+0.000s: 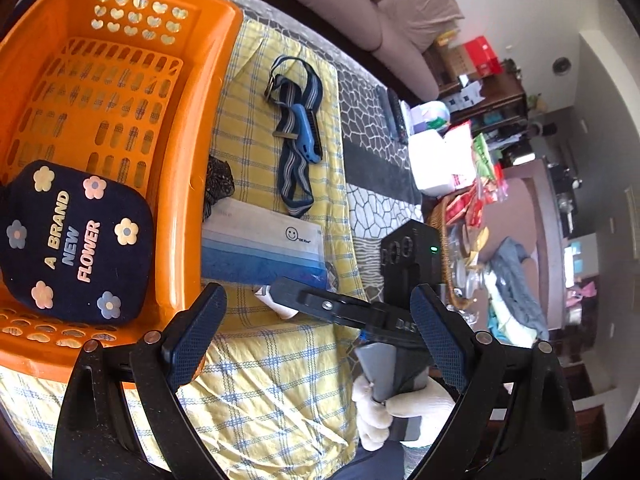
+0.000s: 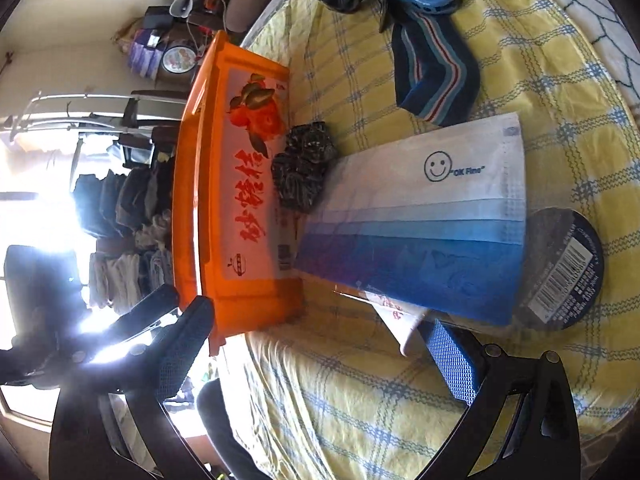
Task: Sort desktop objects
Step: 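Grasp the white paper cup with the right tool while the left tool approaches the scrunchie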
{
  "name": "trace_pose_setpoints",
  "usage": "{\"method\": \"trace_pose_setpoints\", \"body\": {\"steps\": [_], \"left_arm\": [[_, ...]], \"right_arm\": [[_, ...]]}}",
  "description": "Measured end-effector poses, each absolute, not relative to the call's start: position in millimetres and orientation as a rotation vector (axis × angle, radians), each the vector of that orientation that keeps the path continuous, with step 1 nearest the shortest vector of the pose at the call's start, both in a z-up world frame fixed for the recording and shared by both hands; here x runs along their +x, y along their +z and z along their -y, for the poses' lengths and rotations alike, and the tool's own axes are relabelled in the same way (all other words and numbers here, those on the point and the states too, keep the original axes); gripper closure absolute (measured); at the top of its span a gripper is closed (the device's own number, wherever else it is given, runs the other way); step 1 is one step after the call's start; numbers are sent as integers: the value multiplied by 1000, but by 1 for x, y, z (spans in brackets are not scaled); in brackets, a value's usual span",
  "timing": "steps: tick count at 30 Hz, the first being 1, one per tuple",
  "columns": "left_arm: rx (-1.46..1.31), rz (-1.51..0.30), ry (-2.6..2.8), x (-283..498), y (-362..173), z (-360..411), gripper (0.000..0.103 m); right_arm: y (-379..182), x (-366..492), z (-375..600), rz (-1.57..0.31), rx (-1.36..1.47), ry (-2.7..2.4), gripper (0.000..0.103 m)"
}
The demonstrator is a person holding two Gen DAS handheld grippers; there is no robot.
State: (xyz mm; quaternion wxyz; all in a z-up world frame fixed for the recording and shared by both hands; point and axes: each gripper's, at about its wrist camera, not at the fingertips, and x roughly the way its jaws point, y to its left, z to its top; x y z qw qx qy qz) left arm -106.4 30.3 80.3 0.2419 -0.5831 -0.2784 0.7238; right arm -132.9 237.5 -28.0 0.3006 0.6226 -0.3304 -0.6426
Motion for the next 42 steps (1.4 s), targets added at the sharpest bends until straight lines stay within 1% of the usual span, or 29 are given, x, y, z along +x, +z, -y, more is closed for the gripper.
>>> {"method": "trace_pose_setpoints", "body": {"steps": [4, 7, 17, 23, 27, 34, 38, 39, 42], "left_arm": [[-1582, 779, 1974, -106, 82, -21, 10], [-1587, 794, 1960, -107, 80, -18, 10], [-1599, 820, 1958, -105, 71, -10, 10], [-1594, 810, 1973, -106, 73, -9, 10], [-1580, 804, 1985, -106, 78, -9, 7], [-1584, 754, 2008, -108, 83, -18, 7], [-1626, 648, 2049, -117, 82, -34, 7], [-1639, 593, 2069, -120, 82, -41, 7], [-1677, 337, 2145, -134, 85, -68, 8]], "right_arm": [[-38, -142, -223, 907, 1675, -1673, 0], [-48, -146, -219, 985, 1672, -1603, 0], [-47, -142, -232, 1235, 1383, -1409, 0], [-26, -138, -223, 1232, 1243, -1363, 0], [-10, -137, -225, 1252, 1146, -1363, 0], [17, -134, -257, 1284, 1029, -1412, 0], [26, -134, -286, 1311, 991, -1459, 0], [28, -134, -294, 1312, 987, -1478, 0], [31, -132, -315, 1322, 969, -1517, 0]]}}
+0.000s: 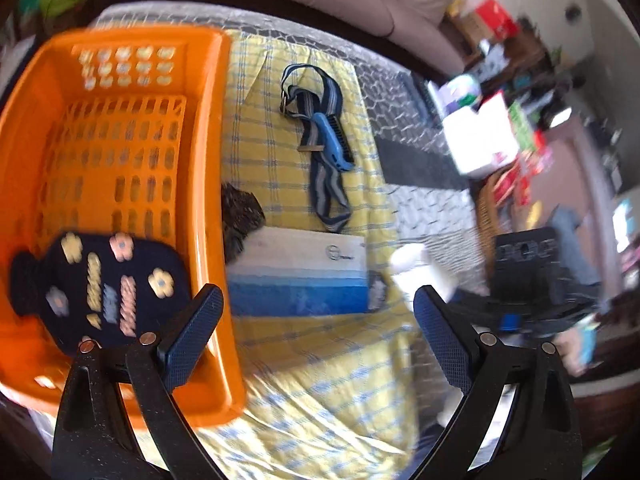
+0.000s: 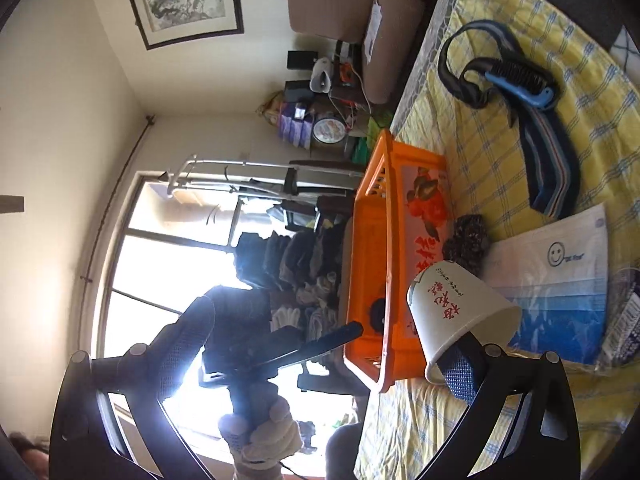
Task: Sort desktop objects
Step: 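Grasp the white paper cup with the right tool while the left tool approaches the scrunchie, then close the left tool on the dark scrunchie while the right tool holds the cup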
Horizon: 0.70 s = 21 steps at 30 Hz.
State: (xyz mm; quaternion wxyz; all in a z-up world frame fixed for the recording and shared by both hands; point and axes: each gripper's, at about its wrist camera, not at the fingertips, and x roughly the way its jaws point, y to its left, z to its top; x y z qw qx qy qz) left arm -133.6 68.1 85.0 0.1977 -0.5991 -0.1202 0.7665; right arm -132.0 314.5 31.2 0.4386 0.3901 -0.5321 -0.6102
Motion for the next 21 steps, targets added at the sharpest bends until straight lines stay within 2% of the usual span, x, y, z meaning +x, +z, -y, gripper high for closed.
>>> {"method": "trace_pose_setpoints", "body": {"steps": [2, 4, 6, 10, 11, 12, 16, 17, 21], "left_arm": [[-1706, 110, 2195, -145, 83, -91, 11], [-1730, -134, 2219, -154, 77, -115, 20], [-1769, -371, 2202, -163, 64, -140, 34], [-1817, -703, 2121, -169, 33, -175, 49], [-1831, -772, 2094, -171, 24, -181, 56], [-1851, -816, 2075, -174, 17, -185, 63], [-1918, -912, 2007, -179, -10, -194, 74], [-1931, -944, 1999, -180, -16, -195, 80], [-1994, -991, 1982, -185, -36, -189, 80]], "right_arm": [[35, -129, -329, 1324, 952, -1543, 0], [38, -125, -341, 1323, 938, -1566, 0], [40, -122, -350, 1314, 932, -1587, 0], [40, -117, -365, 1317, 921, -1600, 0], [39, -117, -368, 1321, 919, -1600, 0], [38, -117, -370, 1323, 918, -1597, 0], [32, -118, -374, 1323, 932, -1595, 0], [30, -119, -374, 1323, 937, -1592, 0], [25, -120, -371, 1313, 943, -1586, 0]]}}
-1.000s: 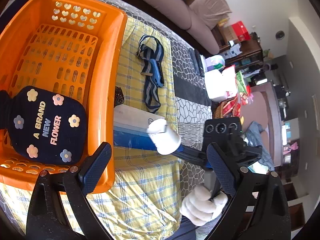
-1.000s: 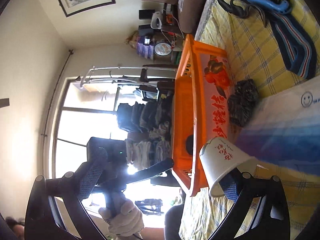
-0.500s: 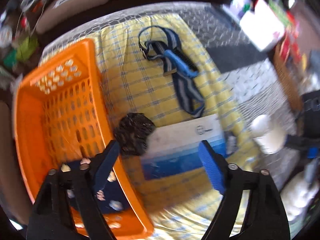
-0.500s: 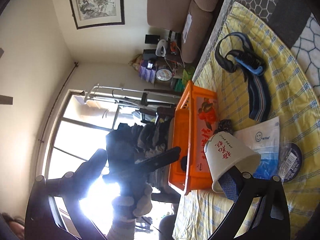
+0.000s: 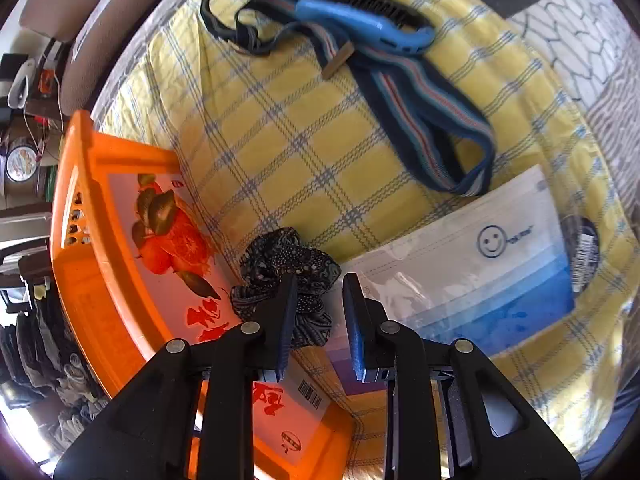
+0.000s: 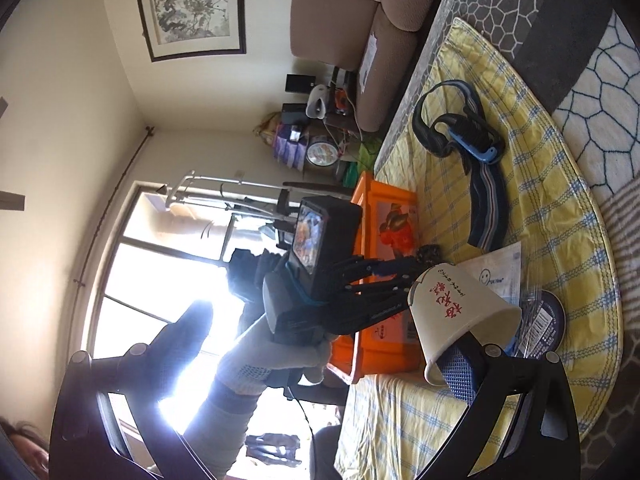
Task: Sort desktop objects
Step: 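Close the left tool on the dark scrunchie while the right tool holds the cup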
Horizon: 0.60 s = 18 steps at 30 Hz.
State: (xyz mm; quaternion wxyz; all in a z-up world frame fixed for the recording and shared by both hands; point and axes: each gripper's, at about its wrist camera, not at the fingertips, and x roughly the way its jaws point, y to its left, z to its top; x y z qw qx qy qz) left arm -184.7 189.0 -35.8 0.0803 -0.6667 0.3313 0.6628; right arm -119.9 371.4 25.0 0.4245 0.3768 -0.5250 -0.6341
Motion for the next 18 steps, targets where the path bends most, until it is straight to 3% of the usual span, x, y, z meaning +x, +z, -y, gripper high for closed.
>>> {"method": "trace_pose_setpoints", "body": {"steps": [5, 8, 18], "left_arm": [[-2027, -1019, 1973, -188, -48, -182, 80], [-2010, -1043, 1993, -187, -48, -180, 94], [-1910, -628, 2104, -185, 10, -157, 100]], "right_arm": [[18, -123, -369, 1319, 957, -1581, 0], [16, -124, -368, 1318, 965, -1584, 0], [24, -123, -356, 1294, 986, -1598, 0]]}}
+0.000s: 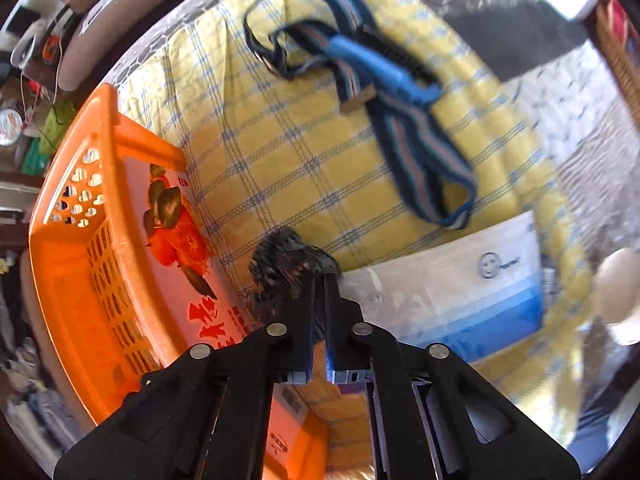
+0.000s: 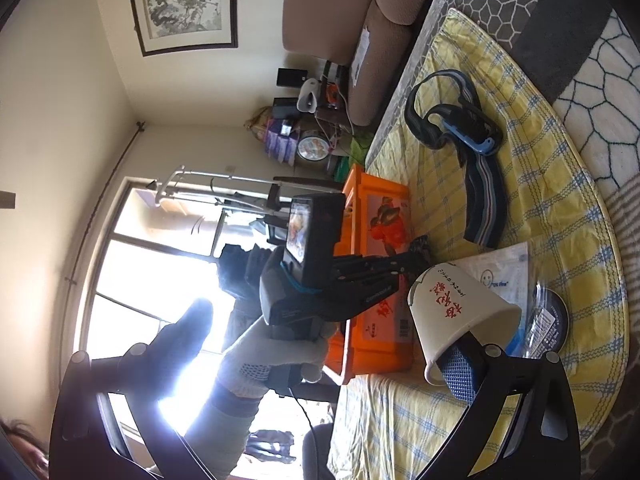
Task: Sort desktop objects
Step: 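Close the left tool on the dark scrunchie while the right tool holds the cup, then carry the scrunchie and paper cup over the orange basket with both tools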
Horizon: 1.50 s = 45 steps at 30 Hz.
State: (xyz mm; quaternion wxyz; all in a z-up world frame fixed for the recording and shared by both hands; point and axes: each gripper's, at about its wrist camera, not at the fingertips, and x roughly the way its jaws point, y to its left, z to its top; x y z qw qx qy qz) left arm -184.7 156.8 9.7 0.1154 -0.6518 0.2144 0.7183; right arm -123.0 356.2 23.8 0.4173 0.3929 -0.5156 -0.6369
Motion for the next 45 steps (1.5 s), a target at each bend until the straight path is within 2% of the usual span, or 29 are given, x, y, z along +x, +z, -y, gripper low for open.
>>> {"method": "trace_pose_setpoints", "body": {"steps": [8, 13, 17, 22, 24, 28, 30, 32, 35, 37, 38, 45], "left_arm": [[-1790, -381, 2173, -177, 67, -137, 100], [-1812, -429, 2165, -174, 58, -140, 100], [-1870, -509, 2138, -175, 27, -156, 84], [-1945, -557, 2122, -186, -4, -165, 82], [-1967, -573, 2124, -190, -13, -166, 74], [-2019, -599, 2108, -196, -27, -169, 66], [-2038, -616, 2090, -197, -33, -174, 54], [-2034, -676, 2089, -196, -37, -180, 51], [-2034, -728, 2091, -196, -44, -183, 54], [-2032, -736, 2101, -197, -47, -181, 73], [-2031, -743, 2109, -197, -48, -180, 89], [-1956, -586, 2221, -202, -14, -161, 92]], "right_arm": [[49, -116, -346, 1258, 979, -1628, 0], [67, -110, -337, 1226, 975, -1646, 0], [69, -103, -337, 1212, 976, -1656, 0], [56, -102, -345, 1226, 992, -1649, 0], [50, -105, -347, 1228, 1001, -1649, 0], [38, -111, -352, 1251, 999, -1638, 0], [34, -113, -354, 1263, 998, -1630, 0], [31, -114, -354, 1264, 1003, -1627, 0], [30, -114, -352, 1262, 1009, -1622, 0], [30, -114, -352, 1264, 1009, -1620, 0], [30, -114, -352, 1264, 1010, -1620, 0], [33, -113, -353, 1256, 1015, -1634, 0]]}}
